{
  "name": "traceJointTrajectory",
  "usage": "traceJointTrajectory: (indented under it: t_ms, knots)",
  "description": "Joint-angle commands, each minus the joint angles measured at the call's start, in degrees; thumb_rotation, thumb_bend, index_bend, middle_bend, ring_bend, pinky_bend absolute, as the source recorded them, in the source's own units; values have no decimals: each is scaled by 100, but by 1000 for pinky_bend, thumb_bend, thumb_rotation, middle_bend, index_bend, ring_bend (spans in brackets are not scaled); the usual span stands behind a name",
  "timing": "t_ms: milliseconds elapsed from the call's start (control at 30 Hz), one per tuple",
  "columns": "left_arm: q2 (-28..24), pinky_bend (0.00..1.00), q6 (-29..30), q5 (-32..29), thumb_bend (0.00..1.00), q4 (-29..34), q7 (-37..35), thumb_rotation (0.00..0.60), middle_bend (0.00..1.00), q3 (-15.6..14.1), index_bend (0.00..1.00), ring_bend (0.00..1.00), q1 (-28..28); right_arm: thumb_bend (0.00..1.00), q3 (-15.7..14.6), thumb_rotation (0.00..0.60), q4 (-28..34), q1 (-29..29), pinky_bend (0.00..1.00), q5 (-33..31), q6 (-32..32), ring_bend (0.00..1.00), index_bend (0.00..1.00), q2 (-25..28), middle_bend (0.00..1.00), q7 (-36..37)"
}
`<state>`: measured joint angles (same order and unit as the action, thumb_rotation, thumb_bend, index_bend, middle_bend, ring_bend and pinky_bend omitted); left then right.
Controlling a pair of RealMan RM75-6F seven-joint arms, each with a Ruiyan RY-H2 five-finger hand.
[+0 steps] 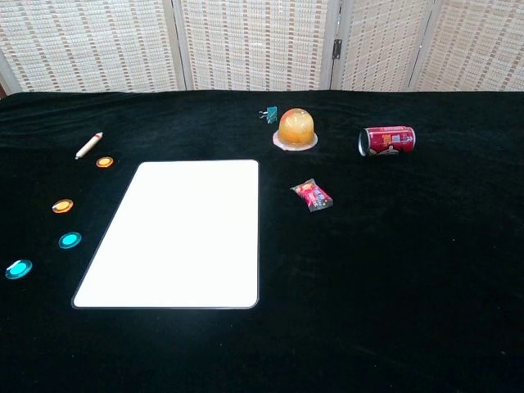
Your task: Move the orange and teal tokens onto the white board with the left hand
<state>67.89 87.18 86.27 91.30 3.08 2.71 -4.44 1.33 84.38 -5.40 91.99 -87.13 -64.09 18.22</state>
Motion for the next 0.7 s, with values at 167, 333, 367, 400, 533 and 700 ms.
traceJointTrajectory:
  t_ms: [167,333,367,400,533,700]
  knots:
    - [-3,0,-84,10,368,-32,-11,600,131,16,295,66,-66,270,-7,600,38,-1,30,5,10,111,65,28,118,-26]
    - [-76,0,-261,68,368,-49,-42,600,131,147,297,66,-297,270,32,600,79,9,30,1,-56,111,65,66,118,-102]
    - [-91,0,-343,76,368,-52,-52,600,131,181,299,68,-376,270,40,600,85,12,30,-2,-69,111,65,67,118,-123]
    - [-105,0,-445,80,369,-54,-77,600,131,218,303,73,-467,269,44,600,94,14,30,-7,-75,111,65,68,117,-137]
    - [-122,0,-976,80,372,-144,-281,600,131,424,319,83,-957,270,33,600,115,24,30,2,-78,110,65,77,114,-128]
    - [-42,0,-1804,-156,375,-397,-611,600,131,763,340,85,-1674,269,20,600,110,53,30,0,-104,111,65,101,114,-98]
